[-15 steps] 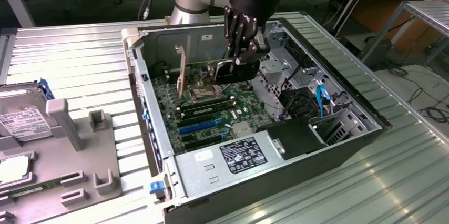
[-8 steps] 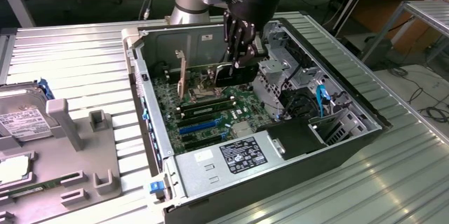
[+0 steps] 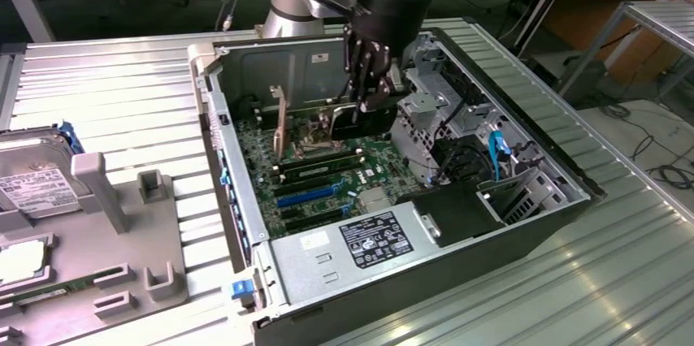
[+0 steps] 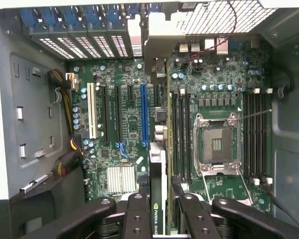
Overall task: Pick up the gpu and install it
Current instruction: 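Insert the gpu into the slot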
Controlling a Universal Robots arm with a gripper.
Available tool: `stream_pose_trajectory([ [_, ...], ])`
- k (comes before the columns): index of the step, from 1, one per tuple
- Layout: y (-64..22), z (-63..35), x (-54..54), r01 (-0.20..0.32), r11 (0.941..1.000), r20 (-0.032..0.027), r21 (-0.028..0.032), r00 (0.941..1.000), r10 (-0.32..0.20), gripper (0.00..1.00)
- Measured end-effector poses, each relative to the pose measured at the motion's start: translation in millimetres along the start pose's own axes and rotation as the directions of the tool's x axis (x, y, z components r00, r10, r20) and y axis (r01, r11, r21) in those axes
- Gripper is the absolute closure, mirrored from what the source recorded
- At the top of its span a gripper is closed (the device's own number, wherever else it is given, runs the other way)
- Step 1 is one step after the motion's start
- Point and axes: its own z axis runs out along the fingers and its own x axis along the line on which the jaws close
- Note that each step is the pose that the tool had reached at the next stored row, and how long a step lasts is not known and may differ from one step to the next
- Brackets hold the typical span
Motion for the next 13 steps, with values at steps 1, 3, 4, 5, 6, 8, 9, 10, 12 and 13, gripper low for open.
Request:
stream_pose_trajectory([
  [1, 0.3, 1.1, 0.3, 0.0, 1.0, -0.0003, 0.0009, 1.0, 0.0, 0.73],
  [3, 0.7, 2.3, 0.3, 0.0, 1.0, -0.0004, 0.0029, 1.0, 0.0, 0.73],
  [4, 0.7, 2.3, 0.3, 0.0, 1.0, -0.0004, 0.0029, 1.0, 0.0, 0.73],
  [5, 0.7, 2.3, 0.3, 0.0, 1.0, -0.0004, 0.0029, 1.0, 0.0, 0.73],
  [6, 0.7, 2.3, 0.3, 0.0, 1.0, -0.0004, 0.0029, 1.0, 0.0, 0.73],
  [8, 1.8, 3.8, 0.9, 0.0, 1.0, 0.0, 0.0059, 1.0, 0.0, 0.73],
  [9, 3.9, 6.2, 2.7, 0.0, 0.9999, 0.0001, 0.0123, 1.0, 0.0, 0.73],
  [10, 5.6, 7.9, 3.6, 0.0, 0.9999, 0.0003, 0.0163, 1.0, 0.0, 0.73],
  [12, 10.2, 11.1, 5.0, 0.0, 0.9996, 0.0006, 0.0272, 1.0, 0.0, 0.73],
  [13, 12.0, 12.1, 5.3, 0.0, 0.9995, 0.0008, 0.0307, 1.0, 0.0, 0.73],
])
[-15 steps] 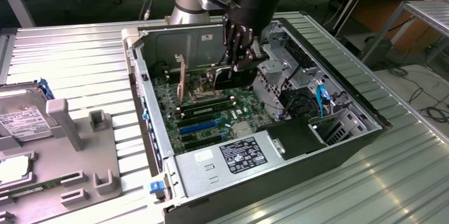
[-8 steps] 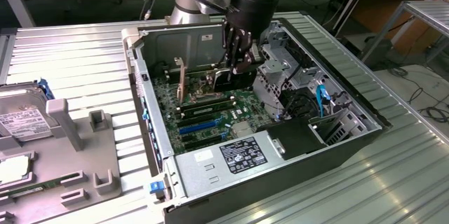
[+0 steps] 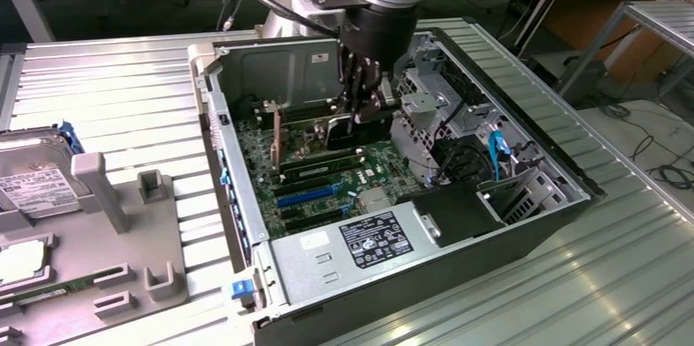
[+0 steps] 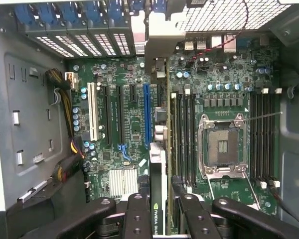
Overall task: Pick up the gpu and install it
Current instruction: 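Insert the gpu into the slot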
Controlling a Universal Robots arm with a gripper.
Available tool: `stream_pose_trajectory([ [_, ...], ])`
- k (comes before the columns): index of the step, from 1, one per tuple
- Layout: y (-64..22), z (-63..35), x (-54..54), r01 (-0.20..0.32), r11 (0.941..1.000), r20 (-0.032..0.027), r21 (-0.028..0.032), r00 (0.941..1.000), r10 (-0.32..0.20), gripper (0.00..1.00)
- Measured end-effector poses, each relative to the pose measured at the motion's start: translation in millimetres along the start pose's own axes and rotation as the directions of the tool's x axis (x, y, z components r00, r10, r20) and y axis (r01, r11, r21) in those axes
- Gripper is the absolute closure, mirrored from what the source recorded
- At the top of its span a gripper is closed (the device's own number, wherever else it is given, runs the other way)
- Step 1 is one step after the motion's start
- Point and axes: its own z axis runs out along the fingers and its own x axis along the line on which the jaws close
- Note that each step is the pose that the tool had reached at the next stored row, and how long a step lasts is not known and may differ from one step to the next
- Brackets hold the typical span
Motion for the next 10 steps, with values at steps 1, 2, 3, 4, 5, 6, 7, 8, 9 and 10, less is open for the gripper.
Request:
stream_pose_trajectory([
  [1, 2.2, 0.9, 0.1, 0.0, 1.0, 0.0001, 0.0028, 1.0, 0.0, 0.73],
  [2, 4.0, 1.7, 0.2, 0.0, 1.0, 0.0002, 0.0037, 1.0, 0.0, 0.73],
  [3, 5.8, 2.7, 0.3, 0.0, 1.0, 0.0002, 0.004, 1.0, 0.0, 0.73],
  [4, 6.7, 3.3, 0.3, 0.0, 1.0, 0.0, 0.004, 1.0, 0.0, 0.73],
  [5, 7.1, 4.1, 0.3, 0.0, 1.0, 0.0001, 0.004, 1.0, 0.0, 0.73],
  [6, 7.2, 5.2, 0.3, 0.0, 1.0, -0.0005, 0.0034, 1.0, 0.0, 0.73],
  [7, 7.3, 6.2, 0.3, 0.0, 1.0, -0.0018, 0.0011, 1.0, 0.0, 0.73],
  [8, 7.3, 6.7, 0.3, 0.0, 1.0, -0.0025, 0.0001, 1.0, 0.0, 0.73],
  [9, 7.3, 6.8, 0.4, 0.0, 1.0, -0.0027, -0.0001, 1.0, 0.0, 0.73],
  [10, 7.3, 6.8, 0.4, 0.0, 1.0, -0.0028, -0.0001, 1.0, 0.0, 0.73],
])
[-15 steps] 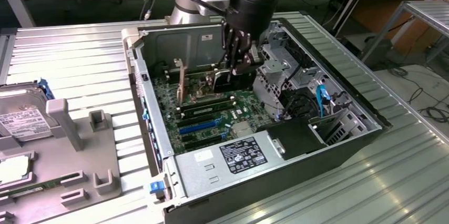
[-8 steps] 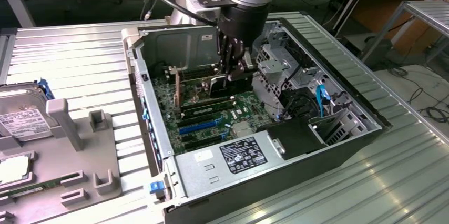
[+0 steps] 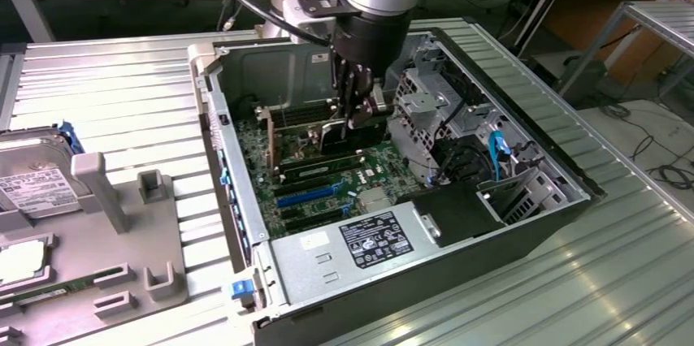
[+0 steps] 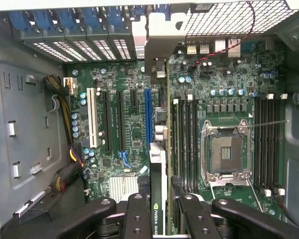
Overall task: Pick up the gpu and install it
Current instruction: 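Insert the gpu into the slot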
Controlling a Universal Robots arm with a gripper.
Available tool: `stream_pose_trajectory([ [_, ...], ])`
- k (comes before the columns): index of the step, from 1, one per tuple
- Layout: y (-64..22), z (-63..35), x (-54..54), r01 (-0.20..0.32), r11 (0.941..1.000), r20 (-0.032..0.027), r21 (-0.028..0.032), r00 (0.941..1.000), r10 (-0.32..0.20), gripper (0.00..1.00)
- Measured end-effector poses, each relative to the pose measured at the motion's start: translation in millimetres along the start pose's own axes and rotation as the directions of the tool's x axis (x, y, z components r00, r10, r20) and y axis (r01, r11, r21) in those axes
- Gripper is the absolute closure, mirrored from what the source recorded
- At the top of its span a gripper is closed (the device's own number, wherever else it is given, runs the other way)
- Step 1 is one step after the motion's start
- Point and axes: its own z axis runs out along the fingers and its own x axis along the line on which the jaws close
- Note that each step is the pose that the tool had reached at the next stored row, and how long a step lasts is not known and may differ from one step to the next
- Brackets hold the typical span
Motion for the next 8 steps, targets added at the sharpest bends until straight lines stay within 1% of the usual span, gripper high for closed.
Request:
stream_pose_trajectory([
  [5, 0.7, 0.8, 0.1, 0.0, 1.0, 0.0, 0.0002, 1.0, 0.0, 0.73],
  [8, 4.4, 2.2, 1.3, 0.0, 1.0, -0.0007, 0.0002, 1.0, 0.0, 0.73],
])
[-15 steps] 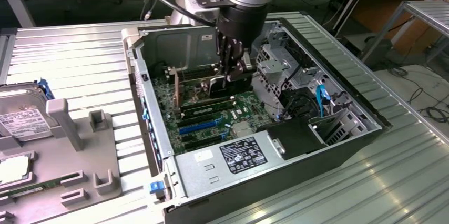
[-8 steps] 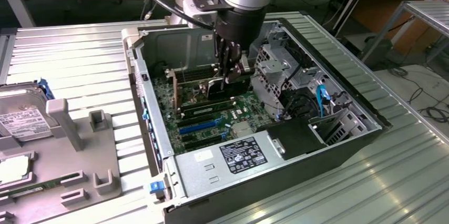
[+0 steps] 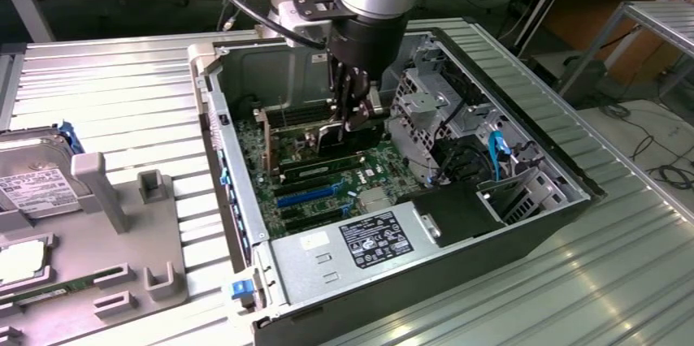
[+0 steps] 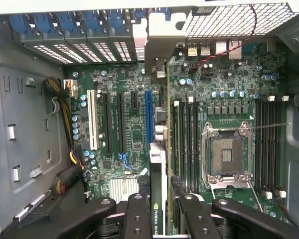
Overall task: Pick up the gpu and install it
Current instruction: 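Insert the gpu into the slot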
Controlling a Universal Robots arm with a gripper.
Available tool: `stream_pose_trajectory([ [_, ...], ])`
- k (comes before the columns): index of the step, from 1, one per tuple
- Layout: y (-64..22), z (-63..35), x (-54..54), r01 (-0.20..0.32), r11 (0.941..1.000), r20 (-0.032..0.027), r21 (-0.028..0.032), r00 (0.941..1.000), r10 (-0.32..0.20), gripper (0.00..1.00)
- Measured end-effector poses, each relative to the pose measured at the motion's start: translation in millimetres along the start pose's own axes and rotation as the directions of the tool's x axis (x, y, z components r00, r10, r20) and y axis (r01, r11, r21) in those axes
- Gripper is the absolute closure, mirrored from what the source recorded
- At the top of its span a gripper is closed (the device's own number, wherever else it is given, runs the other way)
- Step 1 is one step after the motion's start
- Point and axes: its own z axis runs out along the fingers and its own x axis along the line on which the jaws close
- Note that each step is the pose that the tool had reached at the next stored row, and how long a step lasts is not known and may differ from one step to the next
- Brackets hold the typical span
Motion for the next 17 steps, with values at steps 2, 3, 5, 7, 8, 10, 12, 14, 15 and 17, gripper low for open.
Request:
stream_pose_trajectory([
  [2, 1.9, 1.1, 0.4, 0.0, 1.0, -0.0039, 0.0, 1.0, 0.0, 0.73],
  [3, 2.4, 1.5, 0.5, 0.0, 1.0, -0.0055, 0.0, 1.0, 0.0, 0.73],
  [5, 3.4, 2.9, 0.5, 0.0, 1.0, -0.0099, 0.0003, 1.0, 0.0, 0.73],
  [7, 3.7, 5.6, 0.7, 0.0, 1.0, -0.0148, 0.0004, 0.9999, 0.0, 0.73],
  [8, 3.8, 7.9, 0.7, 0.0, 1.0, -0.0163, 0.0004, 0.9999, 0.0, 0.73],
  [10, 3.8, 13.8, 0.6, 0.0, 1.0, -0.0173, 0.0006, 0.9999, 0.0, 0.73],
  [12, 3.9, 18.4, 0.6, 0.0, 1.0, -0.0175, 0.0005, 0.9998, 0.0, 0.73],
  [14, 4.0, 22.4, 0.7, -0.001, 1.0, -0.0174, 0.0006, 0.9998, 0.001, 0.73],
  [15, 4.0, 23.9, 0.7, -0.001, 1.0, -0.0174, 0.0006, 0.9998, 0.001, 0.73],
  [17, 4.0, 27.7, 0.8, -0.001, 1.0, -0.0177, 0.0006, 0.9998, 0.001, 0.73],
])
